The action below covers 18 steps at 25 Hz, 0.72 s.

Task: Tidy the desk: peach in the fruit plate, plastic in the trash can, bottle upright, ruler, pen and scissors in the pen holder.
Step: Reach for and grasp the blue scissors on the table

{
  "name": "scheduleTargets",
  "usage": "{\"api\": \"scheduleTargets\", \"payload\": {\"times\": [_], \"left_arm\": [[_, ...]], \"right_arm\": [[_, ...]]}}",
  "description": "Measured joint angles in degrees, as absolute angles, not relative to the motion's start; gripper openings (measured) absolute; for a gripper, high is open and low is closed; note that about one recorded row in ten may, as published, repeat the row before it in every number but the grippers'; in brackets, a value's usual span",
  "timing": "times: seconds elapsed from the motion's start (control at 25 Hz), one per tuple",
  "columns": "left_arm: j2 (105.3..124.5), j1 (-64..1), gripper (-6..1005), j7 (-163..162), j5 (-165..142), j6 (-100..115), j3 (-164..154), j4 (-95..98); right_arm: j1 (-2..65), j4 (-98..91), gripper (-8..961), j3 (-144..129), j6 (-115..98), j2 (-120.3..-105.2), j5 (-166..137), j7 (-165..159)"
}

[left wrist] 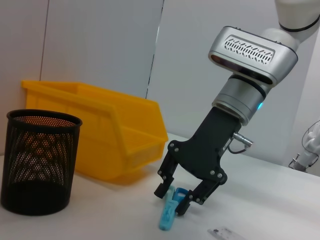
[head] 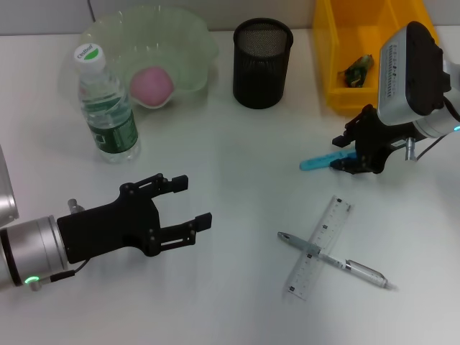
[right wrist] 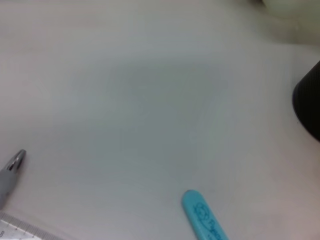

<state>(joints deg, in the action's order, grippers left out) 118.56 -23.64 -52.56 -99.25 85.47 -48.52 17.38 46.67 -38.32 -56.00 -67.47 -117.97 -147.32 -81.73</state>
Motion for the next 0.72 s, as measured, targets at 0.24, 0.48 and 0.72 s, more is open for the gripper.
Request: {"api": "scheduleTargets", "payload": {"times": [0.24,0.48,0.72], "left_arm": [[118.56,-23.7,802,-52.6,-99.1,85.5,-48.5,17.5],[118.56,-23.8,802,-52.6,-99.1,85.7,-48.5,17.5],[118.56,-24.0,802,-52.6,-99.1,85.7,-48.5,17.3]], "right_arm": [[46.6,-39.0,333,-55.9,-68.3,-117.6,-147.0,-82.3],[46.6,-38.8,295,-55.9,-68.4,-117.13,-147.0,-83.4],[46.4,-38.6,295,-55.9,-68.0,-117.0,-146.8,-83.8]]}}
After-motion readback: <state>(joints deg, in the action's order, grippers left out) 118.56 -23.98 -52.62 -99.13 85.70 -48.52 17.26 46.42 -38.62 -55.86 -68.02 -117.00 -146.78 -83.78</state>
